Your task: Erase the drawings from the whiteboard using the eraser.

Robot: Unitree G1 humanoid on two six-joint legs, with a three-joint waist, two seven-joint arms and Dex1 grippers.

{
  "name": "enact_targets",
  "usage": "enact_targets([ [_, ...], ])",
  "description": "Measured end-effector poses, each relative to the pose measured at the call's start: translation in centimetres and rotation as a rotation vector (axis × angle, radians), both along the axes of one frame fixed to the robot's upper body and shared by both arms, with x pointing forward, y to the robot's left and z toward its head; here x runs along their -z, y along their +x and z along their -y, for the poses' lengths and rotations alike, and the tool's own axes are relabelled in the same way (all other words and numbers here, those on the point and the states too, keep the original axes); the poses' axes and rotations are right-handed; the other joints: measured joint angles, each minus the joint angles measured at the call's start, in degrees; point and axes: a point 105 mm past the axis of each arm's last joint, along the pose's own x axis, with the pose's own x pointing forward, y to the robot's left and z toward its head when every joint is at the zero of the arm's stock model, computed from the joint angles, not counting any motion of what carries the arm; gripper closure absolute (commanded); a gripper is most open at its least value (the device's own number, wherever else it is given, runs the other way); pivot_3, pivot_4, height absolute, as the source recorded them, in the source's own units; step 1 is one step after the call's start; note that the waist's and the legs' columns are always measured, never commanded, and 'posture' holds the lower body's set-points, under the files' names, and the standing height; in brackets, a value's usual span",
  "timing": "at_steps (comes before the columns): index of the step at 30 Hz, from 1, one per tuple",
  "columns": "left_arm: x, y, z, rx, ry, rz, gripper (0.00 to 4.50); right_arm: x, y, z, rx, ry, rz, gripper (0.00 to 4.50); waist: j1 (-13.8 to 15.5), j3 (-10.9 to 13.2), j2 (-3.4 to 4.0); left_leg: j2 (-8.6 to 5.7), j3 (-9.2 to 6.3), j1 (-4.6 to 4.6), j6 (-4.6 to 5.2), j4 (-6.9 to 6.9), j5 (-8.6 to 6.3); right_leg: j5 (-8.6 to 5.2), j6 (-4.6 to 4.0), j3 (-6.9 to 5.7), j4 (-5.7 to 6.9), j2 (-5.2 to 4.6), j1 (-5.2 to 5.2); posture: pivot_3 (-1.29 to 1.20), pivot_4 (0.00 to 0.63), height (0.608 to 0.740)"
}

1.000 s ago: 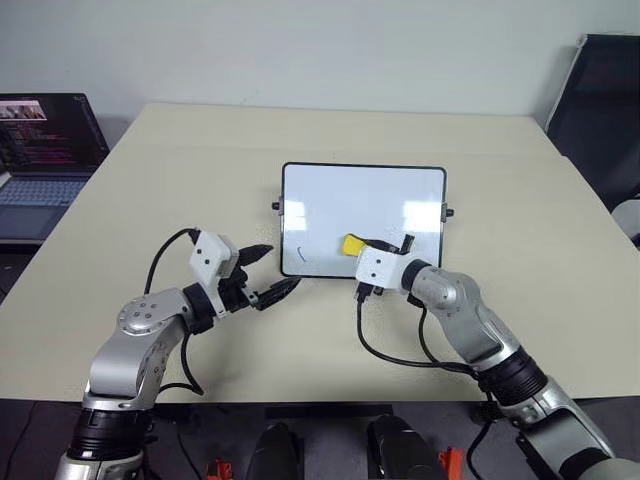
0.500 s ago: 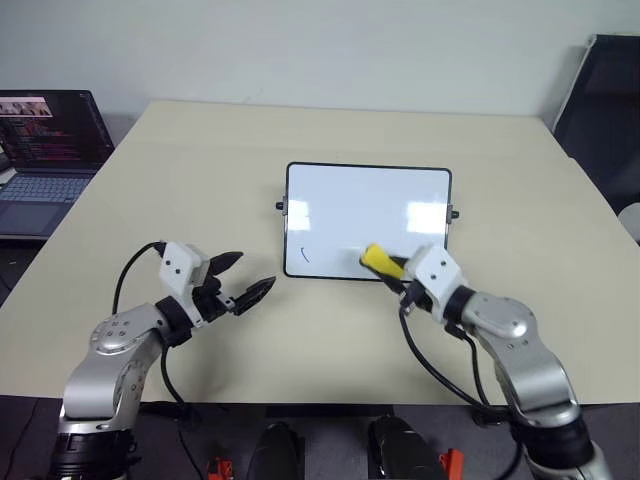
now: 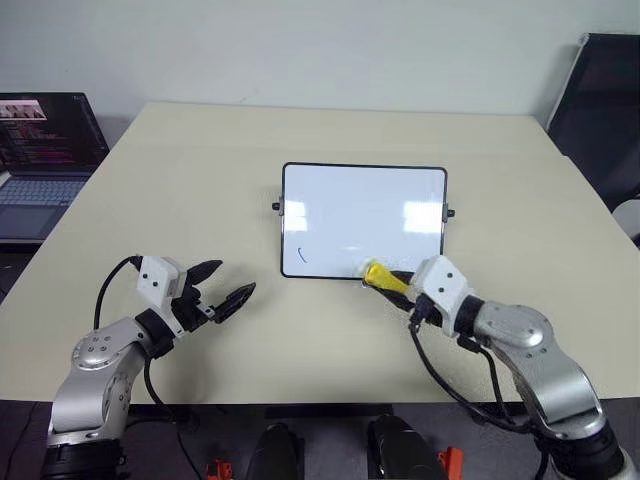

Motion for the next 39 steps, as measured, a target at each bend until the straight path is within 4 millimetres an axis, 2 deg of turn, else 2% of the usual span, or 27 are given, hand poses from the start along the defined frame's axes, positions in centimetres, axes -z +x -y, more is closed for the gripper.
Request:
enact_targets([
  [4, -0.1, 0.0, 0.3, 0.015, 0.004, 0.010, 0.00, 0.1, 1.8, -2.2, -0.057, -0.117, 0.093, 3.49, -0.1, 0.0, 0.01, 0.00, 0.03, -0.07, 0.00, -0.02, 0.00, 0.00, 0.01, 0.01, 0.02, 0.01, -0.01, 0.00, 0.150, 0.740],
  [9, 0.0, -0.1, 0.8, 0.044, 0.013, 0.011, 0.00, -1.0, 4.9, -5.7, -0.132, -0.268, 0.255, 3.49, -0.1, 0.0, 0.01, 0.03, 0.01, -0.09, 0.01, -0.04, 0.01, 0.02, -0.01, -0.01, 0.12, 0.06, 0.16, 0.00, 0.150, 0.740],
  [13, 0.1, -0.1, 1.1, 0.058, 0.017, 0.008, 0.00, -1.5, 6.1, -9.0, -0.210, -0.337, 0.326, 3.49, -0.1, 0.0, 0.02, 0.03, 0.02, -0.09, 0.01, -0.04, 0.01, 0.05, -0.06, -0.01, 0.13, 0.07, 0.16, 0.00, 0.150, 0.740],
  [17, 0.1, -0.3, 1.3, 0.076, 0.023, 0.017, 0.00, -1.3, 7.0, -10.8, -0.239, -0.385, 0.370, 3.49, 0.0, 0.0, 0.01, 0.03, 0.01, -0.09, 0.01, -0.04, 0.01, 0.07, -0.10, -0.04, 0.15, 0.06, 0.17, 0.00, 0.150, 0.740],
  [21, 0.1, -0.4, 1.3, 0.087, 0.027, 0.024, 0.00, 0.0, 7.3, -11.5, -0.247, -0.428, 0.368, 3.49, 0.1, 0.0, 0.01, 0.03, 0.00, -0.09, 0.01, -0.04, 0.01, 0.07, -0.10, -0.04, 0.19, 0.06, 0.18, 0.00, 0.150, 0.740],
  [27, 0.3, -0.5, 1.3, 0.092, 0.027, 0.018, 0.00, 1.7, 6.8, -10.6, -0.308, -0.526, 0.303, 3.49, 0.1, 0.0, 0.02, 0.03, -0.02, -0.08, 0.01, -0.03, 0.01, 0.06, -0.08, -0.06, 0.25, 0.07, 0.18, 0.00, 0.150, 0.740],
  [31, 0.3, -0.4, 1.6, 0.088, 0.026, 0.012, 0.00, 1.4, 7.2, -10.7, -0.288, -0.524, 0.330, 3.49, 0.1, 0.0, 0.02, 0.03, -0.03, -0.06, 0.02, 0.01, 0.02, 0.04, -0.03, -0.05, 0.31, 0.07, 0.18, 0.00, 0.150, 0.740],
  [35, -0.1, -0.2, 2.5, 0.106, 0.028, 0.016, 0.00, -0.3, 8.4, -10.9, -0.228, -0.506, 0.394, 3.49, 0.1, 0.0, 0.01, 0.03, -0.05, -0.06, 0.02, 0.04, 0.03, 0.06, -0.03, -0.06, 0.32, 0.08, 0.20, 0.00, 0.150, 0.740],
  [39, -1.0, -0.1, 3.1, 0.106, 0.032, 0.028, 0.00, 0.1, 8.0, -11.0, -0.267, -0.527, 0.365, 3.49, 0.1, 0.0, 0.01, 0.04, -0.06, -0.06, 0.02, 0.00, 0.02, 0.07, -0.06, -0.07, 0.30, 0.09, 0.21, 0.00, 0.150, 0.740],
])
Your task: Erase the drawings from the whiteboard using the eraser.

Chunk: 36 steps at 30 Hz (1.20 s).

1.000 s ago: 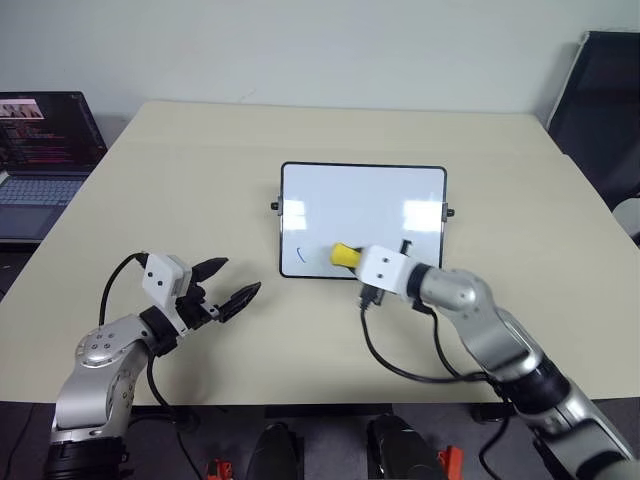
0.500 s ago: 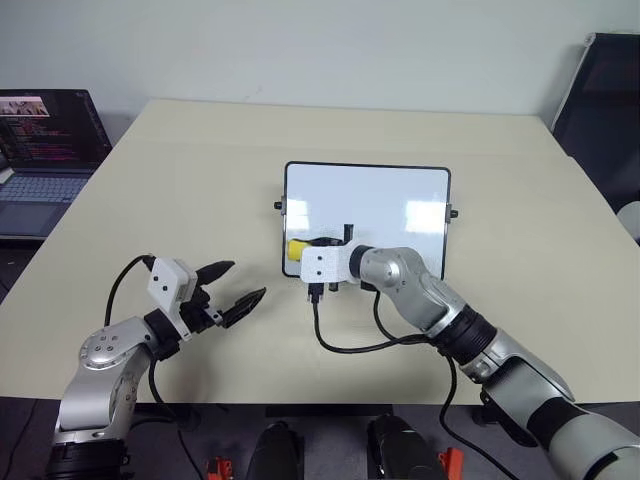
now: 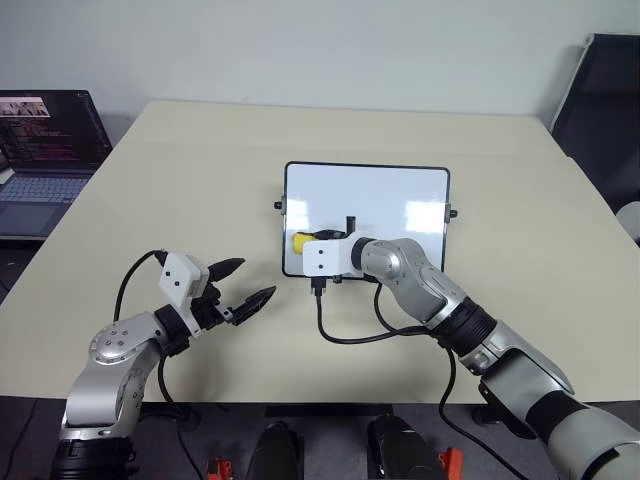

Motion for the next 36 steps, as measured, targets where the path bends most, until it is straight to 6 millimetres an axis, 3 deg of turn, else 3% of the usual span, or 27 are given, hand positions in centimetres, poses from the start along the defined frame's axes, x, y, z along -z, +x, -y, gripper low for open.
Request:
enact_targets([
  [4, -0.6, 0.0, 0.5, 0.005, 0.001, 0.008, 0.00, 1.5, -1.2, 0.3, -0.033, -0.063, -0.096, 3.49, 0.0, 0.0, 0.01, 0.00, 0.00, 0.00, 0.00, -0.01, 0.00, -0.01, 0.01, -0.01, 0.00, 0.01, 0.01, 0.00, 0.150, 0.740],
  [8, -0.4, 0.1, 0.5, 0.002, 0.000, -0.006, 0.00, 1.7, -1.2, 0.4, -0.026, -0.064, -0.106, 3.49, 0.0, 0.0, 0.01, 0.00, -0.02, 0.04, 0.00, 0.04, 0.01, -0.02, 0.06, -0.01, 0.03, 0.02, 0.03, 0.00, 0.150, 0.740],
  [13, -0.5, 0.2, 0.8, 0.010, -0.001, -0.003, 0.00, -0.5, 0.6, 0.0, 0.048, 0.061, -0.012, 3.49, 0.0, 0.0, 0.01, 0.00, -0.03, 0.05, 0.01, 0.06, 0.02, 0.02, 0.03, 0.00, 0.05, 0.01, 0.02, 0.00, 0.150, 0.740],
  [19, -0.9, 0.4, 1.1, 0.034, 0.000, 0.009, 0.00, -2.5, 1.1, 1.7, 0.137, 0.237, -0.011, 3.49, 0.1, 0.0, 0.01, -0.01, -0.04, -0.03, -0.01, -0.06, -0.01, 0.05, 0.02, -0.03, -0.01, 0.01, 0.02, 0.00, 0.150, 0.740],
  [25, -2.6, 1.1, 3.5, 0.153, -0.026, 0.036, 0.00, -5.7, -1.0, 6.8, 0.300, 0.569, -0.077, 3.49, 0.6, 0.0, 0.02, -0.01, -0.13, -0.11, -0.11, -0.07, -0.08, 0.04, 0.16, -0.14, 0.01, 0.01, 0.00, 0.00, 0.150, 0.740],
  [29, -3.9, 1.7, 6.0, 0.271, -0.013, 0.051, 0.00, -6.8, -2.9, 12.5, 0.514, 0.759, -0.082, 3.49, 1.1, 0.0, 0.02, -0.02, -0.14, -0.08, -0.11, -0.02, -0.07, -0.04, 0.14, -0.15, 0.02, 0.02, 0.02, 0.00, 0.150, 0.740],
  [33, -4.6, 1.9, 9.1, 0.435, 0.050, 0.048, 0.00, -5.2, -5.2, 17.9, 0.797, 0.880, -0.119, 3.49, 1.3, 0.0, 0.02, -0.03, -0.12, -0.03, -0.11, 0.01, -0.07, -0.21, 0.19, -0.10, 0.02, 0.02, 0.06, 0.00, 0.150, 0.740],
  [36, -5.0, 1.7, 11.3, 0.560, 0.089, 0.044, 0.00, -1.8, -7.1, 21.6, 1.034, 0.897, -0.198, 3.49, 1.3, 0.0, 0.03, -0.04, -0.09, -0.02, -0.11, 0.03, -0.07, -0.22, 0.19, -0.08, 0.00, 0.02, 0.08, 0.00, 0.150, 0.740],
])
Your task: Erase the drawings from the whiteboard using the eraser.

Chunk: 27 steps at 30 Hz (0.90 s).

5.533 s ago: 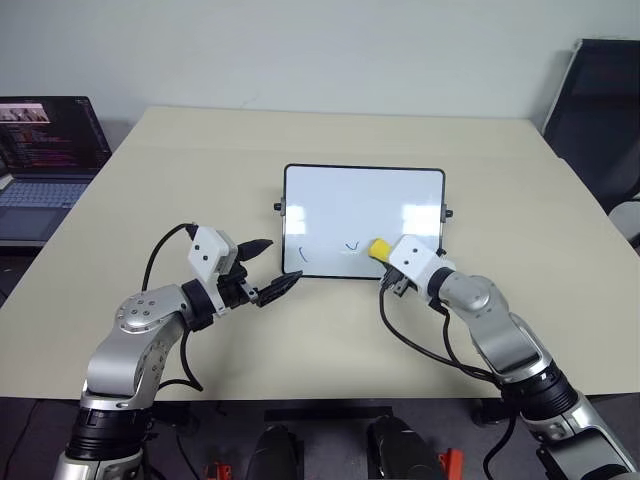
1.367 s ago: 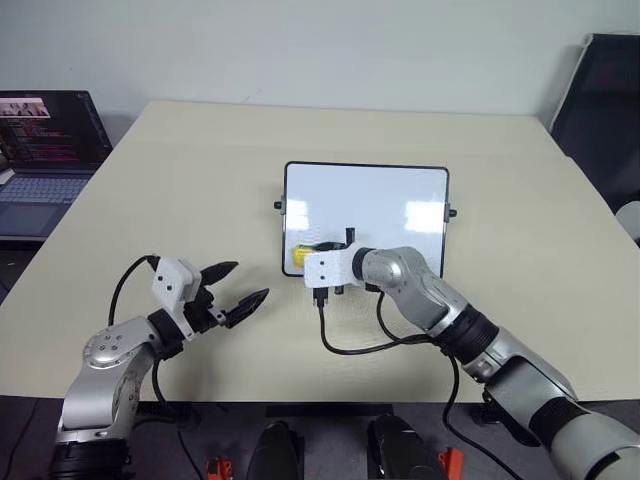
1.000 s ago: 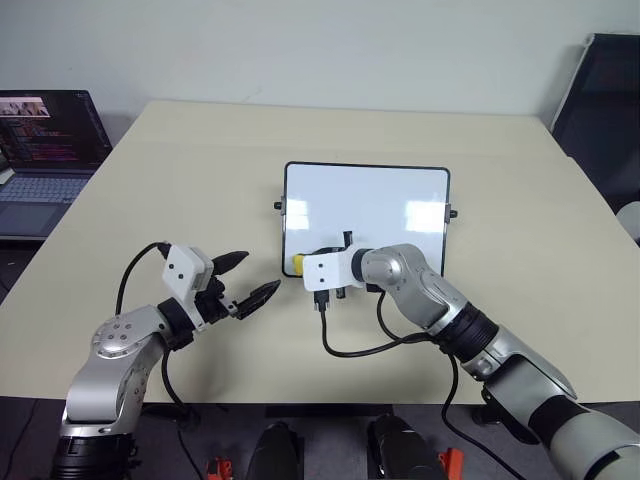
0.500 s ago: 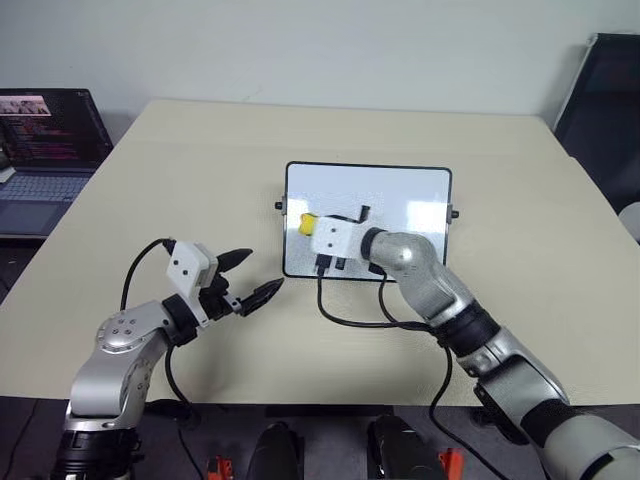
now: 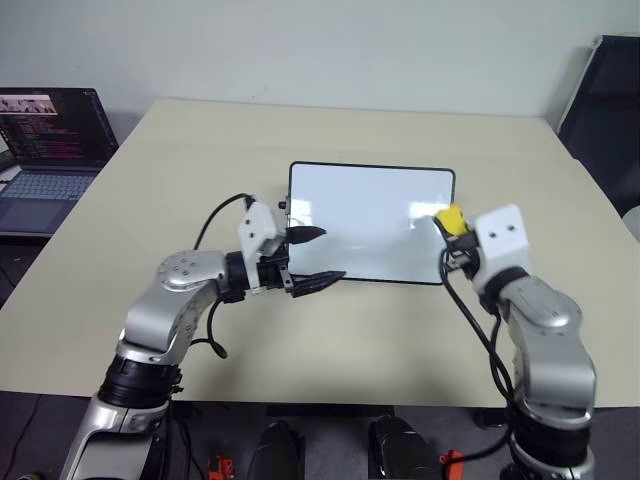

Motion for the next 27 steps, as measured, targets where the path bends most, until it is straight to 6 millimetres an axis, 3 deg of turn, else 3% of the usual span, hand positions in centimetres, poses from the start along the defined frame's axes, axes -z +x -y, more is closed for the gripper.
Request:
enact_targets([
  [3, -0.3, 0.1, 1.9, 0.103, 0.037, 0.005, 0.00, 2.2, -1.1, 2.1, 0.102, 0.036, -0.095, 3.49, -0.1, 0.0, 0.05, -0.02, 0.02, 0.00, 0.01, 0.02, 0.00, 0.00, -0.01, 0.03, 0.01, 0.00, 0.00, 0.00, 0.150, 0.740],
  [5, -0.3, 0.2, 3.3, 0.171, 0.062, 0.006, 0.00, 2.7, -0.9, 2.6, 0.124, 0.066, -0.110, 3.49, -0.4, 0.0, 0.05, -0.02, 0.01, 0.04, 0.01, 0.04, 0.01, 0.02, -0.02, 0.04, 0.00, 0.00, 0.05, 0.00, 0.150, 0.740],
  [9, 0.1, 0.7, 5.6, 0.281, 0.121, 0.002, 0.00, 4.0, 0.5, 3.5, 0.168, 0.138, -0.156, 3.49, -0.8, 0.0, 0.05, -0.06, 0.00, 0.05, 0.03, 0.09, 0.02, 0.05, 0.00, 0.05, -0.01, 0.00, 0.11, 0.00, 0.150, 0.740],
  [15, 0.8, 1.5, 8.0, 0.361, 0.174, 0.009, 0.00, 4.6, 2.9, 5.4, 0.205, 0.188, -0.170, 3.49, -1.2, 0.1, 0.15, -0.08, 0.00, 0.01, 0.04, 0.04, 0.01, 0.15, 0.26, 0.08, -0.06, 0.00, 0.12, 0.00, 0.150, 0.740],
  [20, 1.2, 2.3, 8.7, 0.375, 0.225, 0.038, 0.00, 5.0, 4.0, 6.6, 0.223, 0.203, -0.184, 3.49, -1.3, 0.1, 0.23, -0.07, -0.04, 0.01, 0.06, -0.08, 0.00, 0.15, 0.37, 0.07, -0.04, 0.04, 0.10, 0.00, 0.150, 0.740],
  [27, 1.1, 2.1, 8.7, 0.393, 0.261, 0.075, 0.00, 4.9, 4.9, 6.9, 0.217, 0.233, -0.173, 1.33, -1.3, 0.2, 0.28, -0.08, -0.04, 0.01, 0.07, -0.06, 0.00, 0.15, 0.40, 0.09, -0.02, 0.04, 0.11, 0.00, 0.150, 0.740],
])
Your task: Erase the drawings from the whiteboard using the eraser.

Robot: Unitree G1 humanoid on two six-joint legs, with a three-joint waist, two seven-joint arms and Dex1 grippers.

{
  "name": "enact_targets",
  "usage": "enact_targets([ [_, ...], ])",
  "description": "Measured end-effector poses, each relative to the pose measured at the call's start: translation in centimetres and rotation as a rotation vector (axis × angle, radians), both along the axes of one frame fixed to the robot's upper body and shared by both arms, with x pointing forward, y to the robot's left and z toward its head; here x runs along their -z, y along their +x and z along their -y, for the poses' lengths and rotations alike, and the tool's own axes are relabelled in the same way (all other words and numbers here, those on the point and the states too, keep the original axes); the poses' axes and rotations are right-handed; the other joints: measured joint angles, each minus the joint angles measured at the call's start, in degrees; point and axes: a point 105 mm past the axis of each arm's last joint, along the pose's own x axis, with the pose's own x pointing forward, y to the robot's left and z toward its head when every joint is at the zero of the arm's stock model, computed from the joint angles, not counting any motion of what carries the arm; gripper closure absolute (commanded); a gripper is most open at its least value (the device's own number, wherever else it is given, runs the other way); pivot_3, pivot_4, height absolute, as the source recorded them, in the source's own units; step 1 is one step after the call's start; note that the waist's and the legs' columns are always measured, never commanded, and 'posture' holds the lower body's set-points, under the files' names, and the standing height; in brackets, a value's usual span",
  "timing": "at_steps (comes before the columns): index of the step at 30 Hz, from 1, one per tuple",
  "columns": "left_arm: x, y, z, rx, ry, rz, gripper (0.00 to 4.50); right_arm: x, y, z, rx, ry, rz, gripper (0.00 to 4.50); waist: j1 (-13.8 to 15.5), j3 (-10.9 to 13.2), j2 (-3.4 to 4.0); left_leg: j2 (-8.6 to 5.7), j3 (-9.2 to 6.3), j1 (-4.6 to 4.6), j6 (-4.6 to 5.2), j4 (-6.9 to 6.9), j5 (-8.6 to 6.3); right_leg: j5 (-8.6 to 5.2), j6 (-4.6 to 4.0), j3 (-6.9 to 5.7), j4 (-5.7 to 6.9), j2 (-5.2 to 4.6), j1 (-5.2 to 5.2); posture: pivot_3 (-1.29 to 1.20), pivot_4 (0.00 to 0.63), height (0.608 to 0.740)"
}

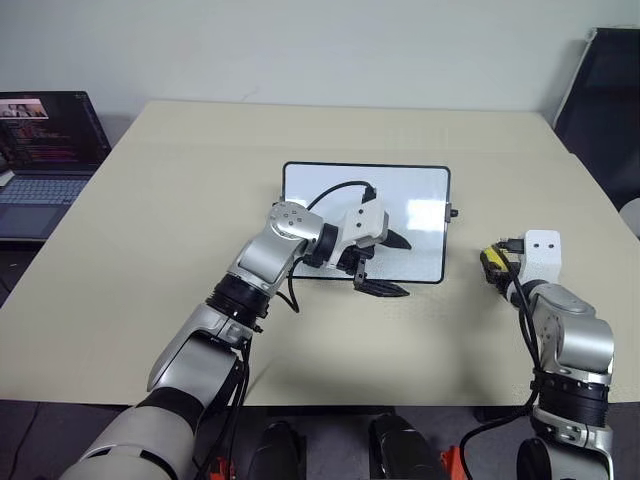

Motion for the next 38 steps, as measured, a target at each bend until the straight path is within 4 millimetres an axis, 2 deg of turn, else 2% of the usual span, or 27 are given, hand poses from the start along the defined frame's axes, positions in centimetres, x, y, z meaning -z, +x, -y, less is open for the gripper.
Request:
enact_targets([
  [2, 0.0, -0.3, 0.0, 0.007, -0.003, 0.009, 0.00, -0.2, 0.1, -0.1, -0.004, 0.007, 0.012, 0.54, 0.0, 0.0, 0.01, 0.00, 0.00, 0.00, 0.00, 0.00, 0.00, 0.00, 0.00, 0.01, 0.01, 0.00, 0.00, 0.00, 0.150, 0.740],
  [4, 0.4, -0.6, -0.4, -0.006, -0.006, -0.001, 0.00, -0.5, 0.1, -0.3, -0.004, 0.009, 0.027, 0.11, 0.0, 0.0, 0.04, 0.00, 0.00, 0.00, 0.00, 0.00, 0.00, 0.00, 0.00, 0.01, 0.01, 0.00, 0.00, 0.00, 0.150, 0.740],
  [8, 1.6, -0.2, -2.9, -0.129, -0.036, -0.031, 0.00, -2.8, -0.7, -1.1, -0.035, -0.019, 0.121, 0.11, -0.2, 0.0, 0.20, 0.05, -0.05, 0.01, 0.00, -0.02, 0.00, -0.01, -0.01, -0.01, 0.07, 0.05, -0.02, 0.00, 0.150, 0.740],
  [9, 1.8, 0.0, -3.9, -0.184, -0.055, -0.046, 0.00, -3.6, -1.1, -1.6, -0.057, -0.031, 0.158, 0.11, -0.2, 0.0, 0.21, 0.07, -0.08, 0.00, 0.00, -0.02, 0.00, -0.01, -0.01, -0.02, 0.07, 0.07, -0.02, 0.00, 0.150, 0.740],
  [12, 1.6, 0.1, -5.5, -0.276, -0.119, -0.050, 0.00, -4.2, -2.2, -3.6, -0.134, -0.064, 0.196, 0.11, 0.0, 0.0, 0.21, 0.06, -0.07, 0.00, 0.00, 0.00, 0.00, -0.01, 0.00, -0.02, 0.04, 0.05, 0.01, 0.00, 0.150, 0.740],
  [14, 1.3, 0.1, -8.1, -0.422, -0.222, -0.064, 0.00, -3.5, -4.2, -5.8, -0.235, -0.095, 0.201, 0.11, 0.0, 0.0, 0.22, 0.10, -0.09, 0.00, -0.01, -0.01, -0.01, -0.06, -0.03, -0.06, 0.04, 0.05, 0.01, 0.00, 0.150, 0.740],
  [16, 1.3, 0.5, -10.6, -0.575, -0.297, -0.087, 0.00, -2.5, -5.4, -6.9, -0.273, -0.078, 0.198, 0.11, -0.1, 0.0, 0.22, 0.10, -0.08, 0.00, -0.01, 0.00, -0.01, -0.06, -0.02, -0.06, 0.07, 0.04, -0.01, 0.00, 0.150, 0.740],
  [18, 1.0, 0.7, -12.6, -0.710, -0.361, -0.083, 0.00, -2.7, -5.9, -7.7, -0.297, -0.072, 0.250, 0.11, 0.0, 0.0, 0.21, 0.07, -0.06, 0.01, -0.01, 0.09, 0.00, -0.05, -0.04, -0.05, 0.04, -0.01, 0.04, 0.00, 0.150, 0.740],
  [21, 1.4, 0.1, -16.3, -0.957, -0.466, -0.031, 0.00, -3.0, -7.0, -7.9, -0.282, -0.060, 0.352, 0.11, 0.0, -0.1, 0.08, 0.05, 0.01, 0.18, -0.02, 0.11, 0.00, -0.17, -0.27, -0.01, -0.02, -0.08, 0.25, 0.00, 0.150, 0.740],
  [22, 2.3, -0.3, -18.1, -1.062, -0.472, -0.008, 0.00, -2.8, -7.3, -7.5, -0.259, -0.044, 0.375, 0.11, 0.0, -0.1, 0.06, 0.06, 0.01, 0.20, -0.02, 0.12, 0.00, -0.17, -0.28, -0.01, -0.01, -0.09, 0.26, 0.00, 0.150, 0.740],
  [24, 3.7, -0.6, -20.0, -1.203, -0.453, 0.024, 0.00, -2.2, -7.3, -6.0, -0.195, -0.035, 0.399, 0.11, 0.1, -0.1, 0.00, 0.04, 0.01, 0.19, -0.02, 0.23, 0.00, -0.12, -0.34, -0.01, -0.02, -0.09, 0.28, 0.00, 0.150, 0.740],
  [27, 4.3, -0.7, -21.0, -1.310, -0.450, 0.077, 0.00, -1.6, -7.3, -4.3, -0.141, -0.027, 0.425, 0.11, 0.8, -0.1, -0.04, 0.02, 0.02, 0.18, -0.02, 0.37, 0.00, -0.10, -0.36, -0.03, -0.05, -0.13, 0.33, 0.00, 0.150, 0.740],
  [31, 3.7, -0.5, -20.5, -1.353, -0.468, 0.142, 0.00, -1.0, -7.4, -3.3, -0.127, -0.010, 0.432, 0.11, 0.9, -0.1, -0.04, 0.02, 0.06, 0.19, -0.02, 0.41, 0.00, -0.03, -0.46, 0.02, -0.08, -0.13, 0.33, 0.00, 0.150, 0.740],
  [38, 4.2, -0.6, -20.0, -1.367, -0.458, 0.150, 0.00, 0.2, -8.7, -3.9, -0.147, -0.007, 0.380, 0.11, 1.0, -0.2, -0.01, 0.06, 0.08, 0.17, -0.03, 0.22, 0.00, -0.05, -0.46, 0.03, -0.12, -0.08, 0.23, 0.00, 0.150, 0.740],
])
